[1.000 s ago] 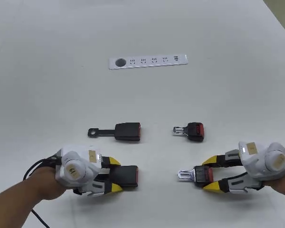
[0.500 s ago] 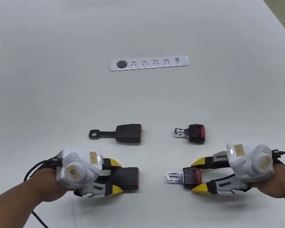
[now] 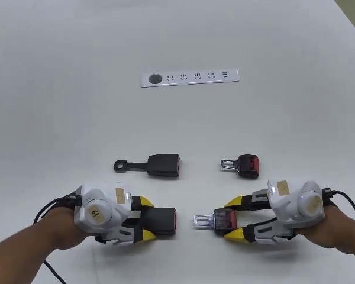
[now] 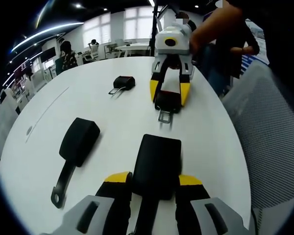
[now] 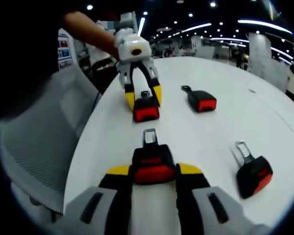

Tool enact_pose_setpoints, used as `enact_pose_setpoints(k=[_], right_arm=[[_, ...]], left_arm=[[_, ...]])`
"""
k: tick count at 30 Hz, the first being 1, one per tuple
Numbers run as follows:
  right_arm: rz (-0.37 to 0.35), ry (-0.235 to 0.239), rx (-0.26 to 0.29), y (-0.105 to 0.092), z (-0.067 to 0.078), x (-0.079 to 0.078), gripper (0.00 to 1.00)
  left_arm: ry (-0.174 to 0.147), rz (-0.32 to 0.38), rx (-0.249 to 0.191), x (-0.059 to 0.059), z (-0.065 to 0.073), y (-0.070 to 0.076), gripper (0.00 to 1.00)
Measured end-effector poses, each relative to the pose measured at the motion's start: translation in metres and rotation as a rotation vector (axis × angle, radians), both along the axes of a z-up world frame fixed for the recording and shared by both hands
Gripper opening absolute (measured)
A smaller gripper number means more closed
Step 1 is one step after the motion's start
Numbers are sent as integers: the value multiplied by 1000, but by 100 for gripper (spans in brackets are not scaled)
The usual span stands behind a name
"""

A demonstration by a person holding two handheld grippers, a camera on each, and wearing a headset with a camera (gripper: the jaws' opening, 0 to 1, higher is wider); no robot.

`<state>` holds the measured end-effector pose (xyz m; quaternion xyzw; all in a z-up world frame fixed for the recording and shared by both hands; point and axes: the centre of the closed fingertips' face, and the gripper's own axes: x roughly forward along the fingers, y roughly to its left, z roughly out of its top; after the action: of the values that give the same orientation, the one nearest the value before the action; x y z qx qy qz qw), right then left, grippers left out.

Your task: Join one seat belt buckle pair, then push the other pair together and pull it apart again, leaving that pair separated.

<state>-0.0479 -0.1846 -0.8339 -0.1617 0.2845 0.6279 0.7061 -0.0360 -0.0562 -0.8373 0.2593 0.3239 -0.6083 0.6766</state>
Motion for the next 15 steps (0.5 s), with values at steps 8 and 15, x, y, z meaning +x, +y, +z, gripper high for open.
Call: enact_pose_setpoints(k=[8,15], right_arm=[[-2,4,20,20,0,0,34],[6,1,30,37,0,2,34]], left_arm=[[1,2,0,0,0,0,36],[0,1,3,-1,1,0,36]])
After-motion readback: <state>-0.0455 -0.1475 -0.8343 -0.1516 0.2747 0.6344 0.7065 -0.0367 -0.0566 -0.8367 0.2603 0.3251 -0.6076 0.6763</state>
